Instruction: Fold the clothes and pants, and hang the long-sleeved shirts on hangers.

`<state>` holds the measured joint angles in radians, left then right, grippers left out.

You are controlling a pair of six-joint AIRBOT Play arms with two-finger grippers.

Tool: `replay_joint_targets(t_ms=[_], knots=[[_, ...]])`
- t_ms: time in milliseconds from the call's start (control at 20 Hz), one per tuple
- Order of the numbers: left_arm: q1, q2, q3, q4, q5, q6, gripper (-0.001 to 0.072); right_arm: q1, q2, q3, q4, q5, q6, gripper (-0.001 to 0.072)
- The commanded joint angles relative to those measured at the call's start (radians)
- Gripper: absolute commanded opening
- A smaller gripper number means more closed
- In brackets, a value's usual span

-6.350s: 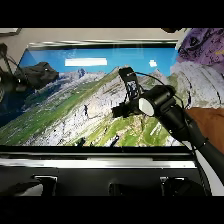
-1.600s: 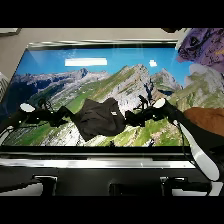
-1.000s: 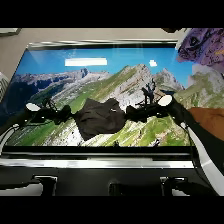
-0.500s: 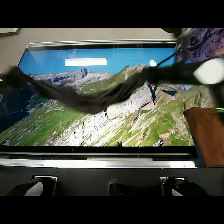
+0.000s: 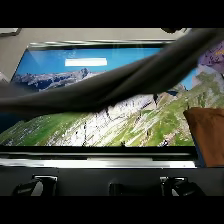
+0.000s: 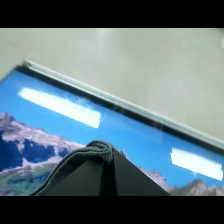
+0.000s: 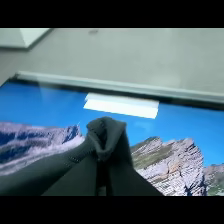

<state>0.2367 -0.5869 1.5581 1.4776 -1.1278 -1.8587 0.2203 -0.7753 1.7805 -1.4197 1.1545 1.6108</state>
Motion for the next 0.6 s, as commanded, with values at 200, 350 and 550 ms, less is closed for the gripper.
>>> replay_joint_targets(t_ms=[200, 350, 550], knots=[[0.000, -0.071, -0.082, 0.081, -0.069, -0.044, 0.0015, 0.000, -0.140, 0.009, -0.077, 0.024, 0.215, 0.0031], [0.000, -0.291, -0.163, 0.040, -0.054, 0.001, 0.0015, 0.001, -0.386, 0.008, -0.061, 0.056, 0.275, 0.0032], [-0.042, -0.703, -0.187, 0.032, 0.052, 0.029, 0.0016, 0.001, -0.763, 0.008, -0.047, -0.001, 0.335, 0.0032]])
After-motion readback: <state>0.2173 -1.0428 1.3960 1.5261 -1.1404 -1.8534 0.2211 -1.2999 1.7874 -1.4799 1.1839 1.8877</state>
